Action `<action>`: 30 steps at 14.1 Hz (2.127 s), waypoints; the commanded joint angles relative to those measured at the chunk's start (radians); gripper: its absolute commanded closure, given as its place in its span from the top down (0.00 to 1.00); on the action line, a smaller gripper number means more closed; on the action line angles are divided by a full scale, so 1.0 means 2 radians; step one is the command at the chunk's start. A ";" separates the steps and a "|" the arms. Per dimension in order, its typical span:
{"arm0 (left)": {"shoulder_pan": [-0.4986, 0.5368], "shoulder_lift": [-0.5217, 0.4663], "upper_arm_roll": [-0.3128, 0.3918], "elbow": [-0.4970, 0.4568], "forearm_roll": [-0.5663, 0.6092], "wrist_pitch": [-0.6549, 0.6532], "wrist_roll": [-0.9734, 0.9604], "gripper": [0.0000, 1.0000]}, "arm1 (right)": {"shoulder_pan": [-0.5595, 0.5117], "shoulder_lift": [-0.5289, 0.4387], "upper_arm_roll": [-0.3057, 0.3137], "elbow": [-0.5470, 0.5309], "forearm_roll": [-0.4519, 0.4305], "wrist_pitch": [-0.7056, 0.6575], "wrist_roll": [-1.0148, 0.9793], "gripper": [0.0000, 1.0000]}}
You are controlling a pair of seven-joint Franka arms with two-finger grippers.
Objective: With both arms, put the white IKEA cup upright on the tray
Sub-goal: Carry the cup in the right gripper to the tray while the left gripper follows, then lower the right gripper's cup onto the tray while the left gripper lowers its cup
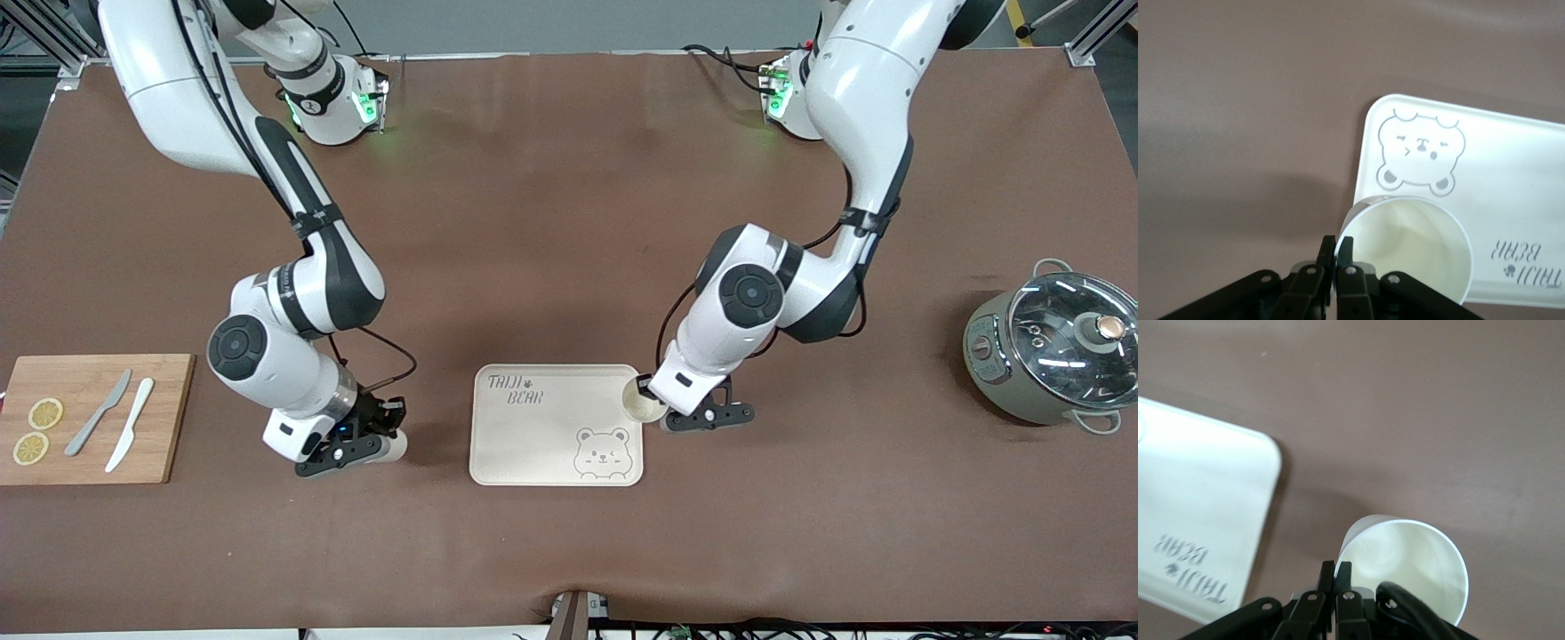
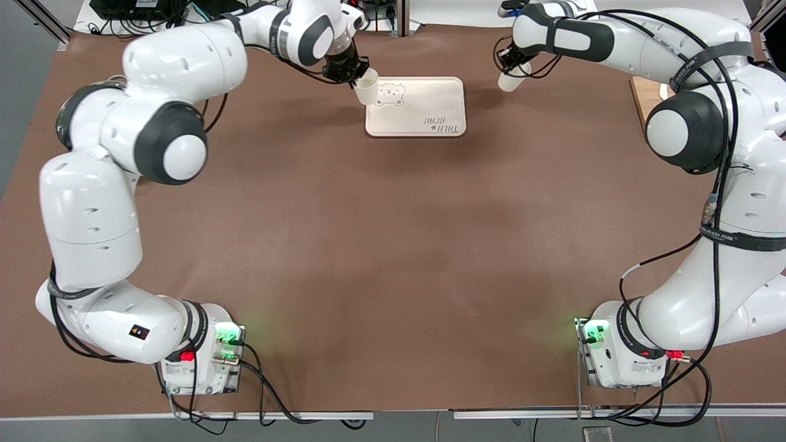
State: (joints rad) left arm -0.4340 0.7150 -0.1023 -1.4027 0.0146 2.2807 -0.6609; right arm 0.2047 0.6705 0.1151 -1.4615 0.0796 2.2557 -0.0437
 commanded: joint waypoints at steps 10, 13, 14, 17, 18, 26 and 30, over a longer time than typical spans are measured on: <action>-0.097 0.092 0.072 0.107 0.000 0.038 -0.072 0.00 | 0.115 0.057 -0.030 0.101 -0.039 -0.039 0.193 0.00; -0.101 0.108 0.072 0.107 0.000 0.069 -0.074 0.00 | 0.140 0.068 -0.041 0.104 -0.054 -0.034 0.230 0.00; -0.102 0.112 0.072 0.106 0.000 0.076 -0.081 0.00 | 0.144 0.070 -0.041 0.107 -0.057 -0.033 0.243 0.00; -0.106 0.118 0.072 0.106 0.000 0.080 -0.083 0.00 | 0.154 0.075 -0.041 0.108 -0.058 -0.028 0.269 0.00; -0.107 0.120 0.072 0.106 0.000 0.080 -0.083 0.00 | 0.159 0.080 -0.041 0.108 -0.060 -0.023 0.280 0.00; -0.110 0.118 0.081 0.105 0.000 0.082 -0.097 1.00 | 0.178 0.101 -0.045 0.107 -0.086 0.005 0.349 0.00; -0.111 0.115 0.084 0.105 0.000 0.069 -0.107 1.00 | 0.177 0.101 -0.045 0.107 -0.086 0.004 0.351 0.83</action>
State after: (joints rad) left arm -0.6382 0.9387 0.0433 -1.2133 0.0146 2.4385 -0.8499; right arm 0.5526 0.8503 0.0309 -1.2788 -0.0683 2.2653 0.6264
